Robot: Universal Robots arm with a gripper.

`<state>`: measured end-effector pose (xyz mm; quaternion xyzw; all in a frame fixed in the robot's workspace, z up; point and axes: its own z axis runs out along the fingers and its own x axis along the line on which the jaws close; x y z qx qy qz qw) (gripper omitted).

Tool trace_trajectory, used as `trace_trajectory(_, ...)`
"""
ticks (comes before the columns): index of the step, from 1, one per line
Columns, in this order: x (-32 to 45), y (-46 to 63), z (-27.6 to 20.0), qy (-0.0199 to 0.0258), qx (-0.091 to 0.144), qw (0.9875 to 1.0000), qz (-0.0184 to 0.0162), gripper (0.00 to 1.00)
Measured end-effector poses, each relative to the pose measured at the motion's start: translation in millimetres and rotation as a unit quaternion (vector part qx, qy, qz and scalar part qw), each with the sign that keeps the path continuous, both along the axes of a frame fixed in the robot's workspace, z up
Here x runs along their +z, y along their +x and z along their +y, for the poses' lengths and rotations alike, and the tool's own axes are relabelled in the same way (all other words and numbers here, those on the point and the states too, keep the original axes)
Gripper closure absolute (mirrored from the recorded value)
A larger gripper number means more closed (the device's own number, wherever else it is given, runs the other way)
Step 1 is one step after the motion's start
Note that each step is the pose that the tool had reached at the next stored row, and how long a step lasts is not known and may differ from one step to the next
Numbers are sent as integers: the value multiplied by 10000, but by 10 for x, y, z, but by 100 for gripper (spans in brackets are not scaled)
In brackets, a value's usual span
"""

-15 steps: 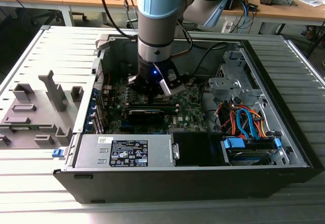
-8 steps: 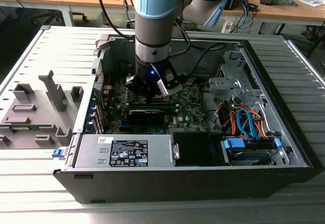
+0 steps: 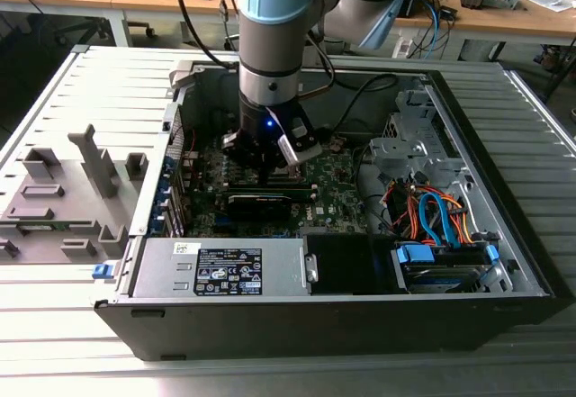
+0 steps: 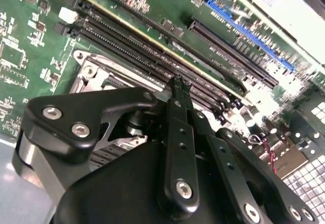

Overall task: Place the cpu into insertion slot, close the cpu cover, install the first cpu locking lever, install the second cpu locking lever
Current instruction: 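Install the second cpu locking lever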

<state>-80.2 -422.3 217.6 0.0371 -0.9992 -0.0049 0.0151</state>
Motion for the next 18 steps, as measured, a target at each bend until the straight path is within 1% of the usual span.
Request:
trace_trajectory(4,-5,-42,42,8,0,10000,0,89)
trace_trajectory(7,-8,-98,57,21,-1,10000,1,89)
trace_trajectory(10,-11,-126,61,34,-1,10000,0,89)
trace_trajectory(15,-12,-155,61,79,50,10000,1,89)
trace_trajectory(18,-13,-169,61,125,83,9999,0,89)
